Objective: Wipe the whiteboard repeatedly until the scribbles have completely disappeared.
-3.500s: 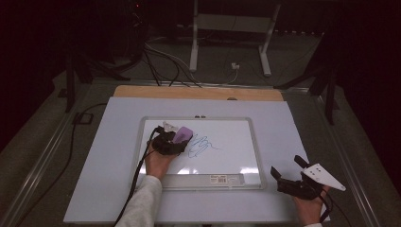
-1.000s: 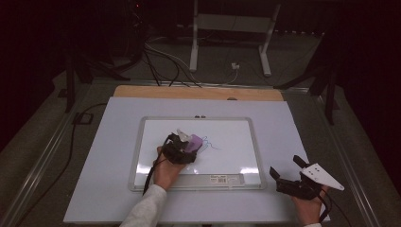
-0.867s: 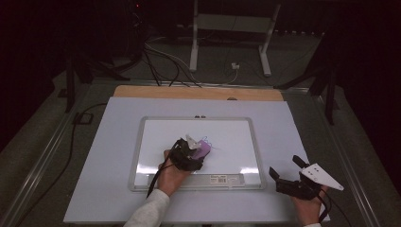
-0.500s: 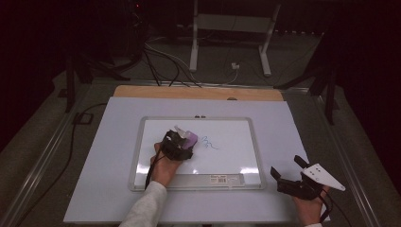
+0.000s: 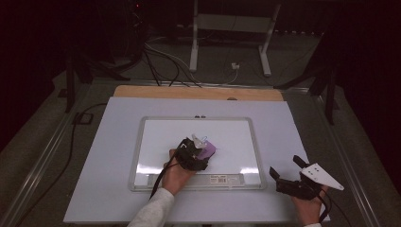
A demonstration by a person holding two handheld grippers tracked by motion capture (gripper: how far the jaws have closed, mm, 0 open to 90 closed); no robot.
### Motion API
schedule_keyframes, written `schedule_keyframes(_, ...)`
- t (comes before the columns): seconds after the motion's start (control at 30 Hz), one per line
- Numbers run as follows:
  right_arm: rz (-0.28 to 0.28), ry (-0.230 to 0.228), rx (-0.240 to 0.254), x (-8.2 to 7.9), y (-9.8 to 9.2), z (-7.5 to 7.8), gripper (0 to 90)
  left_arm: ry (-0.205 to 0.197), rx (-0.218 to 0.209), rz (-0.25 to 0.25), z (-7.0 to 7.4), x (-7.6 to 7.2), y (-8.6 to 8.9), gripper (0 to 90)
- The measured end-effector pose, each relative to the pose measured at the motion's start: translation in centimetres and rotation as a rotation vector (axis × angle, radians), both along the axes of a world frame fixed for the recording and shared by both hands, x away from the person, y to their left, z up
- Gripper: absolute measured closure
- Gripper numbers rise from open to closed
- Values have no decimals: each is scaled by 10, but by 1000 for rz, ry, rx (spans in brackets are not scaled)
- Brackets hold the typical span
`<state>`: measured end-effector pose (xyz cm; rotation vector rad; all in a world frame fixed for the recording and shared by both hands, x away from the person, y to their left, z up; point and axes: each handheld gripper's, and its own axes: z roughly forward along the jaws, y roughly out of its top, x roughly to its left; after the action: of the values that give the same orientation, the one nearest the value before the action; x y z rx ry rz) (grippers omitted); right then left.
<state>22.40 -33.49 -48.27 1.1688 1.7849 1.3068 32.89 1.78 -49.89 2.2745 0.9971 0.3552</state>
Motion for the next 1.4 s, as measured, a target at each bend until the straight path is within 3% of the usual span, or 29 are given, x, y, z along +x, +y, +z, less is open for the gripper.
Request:
schedule_keyframes(0.1,-5,1,1,0,-1,0,2,0,-11,35,-1,8,7,419)
schedule_keyframes(0.3,-13,2,4,0,-3,0,2,-15,16,187,-1,36,26,420)
schedule_keyframes(0.4,-11,3,3,0,-2,0,2,-8,14,230,-1,46,27,420)
schedule_keyframes(0.6,-10,5,5,1,-2,0,2,-8,31,219,0,47,16,419)
schedule_keyframes(0.7,-7,3,3,1,-1,0,2,-2,29,162,0,39,8,419)
schedule_keyframes(0.8,-7,3,2,1,-1,0,2,32,-14,91,0,34,2,419)
schedule_keyframes(0.83,-7,4,2,1,-1,0,2,24,-9,86,0,34,2,419)
schedule_keyframes(0.9,-8,4,3,1,-1,0,2,24,-12,91,-1,37,3,419)
schedule_keyframes(1.07,-12,3,5,1,-2,0,2,-4,38,164,0,56,7,419)
schedule_keyframes(1.23,-12,2,6,1,-3,0,2,-1,37,228,0,68,7,419)
schedule_keyframes(1.3,-11,1,5,1,-3,0,2,-13,49,223,0,66,4,420)
schedule_keyframes(1.4,-9,3,4,1,-2,0,2,-8,51,174,1,58,-3,419)
